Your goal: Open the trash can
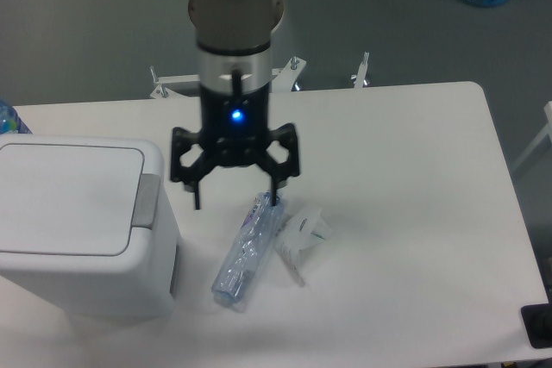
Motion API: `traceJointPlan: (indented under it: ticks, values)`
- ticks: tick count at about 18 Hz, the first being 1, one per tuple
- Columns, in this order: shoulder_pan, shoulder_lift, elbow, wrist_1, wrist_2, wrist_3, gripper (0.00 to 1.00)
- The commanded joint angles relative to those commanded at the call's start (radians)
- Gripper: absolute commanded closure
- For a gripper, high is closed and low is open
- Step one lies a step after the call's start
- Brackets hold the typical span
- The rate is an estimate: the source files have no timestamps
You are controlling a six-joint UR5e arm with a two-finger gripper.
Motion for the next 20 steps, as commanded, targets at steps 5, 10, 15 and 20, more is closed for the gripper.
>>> traceJointPlan:
  ticks: [5,10,15,20]
  values:
    - [-0.015,0.000,-0.020,0.000,0.002,-0.003,0.00]
    - [-0.015,0.003,-0.029,0.000,0.003,-0.002,0.00]
    - [-0.018,0.005,-0.029,0.000,0.003,-0.003,0.00]
    - [-0.022,0.005,-0.032,0.000,0.003,-0.003,0.00]
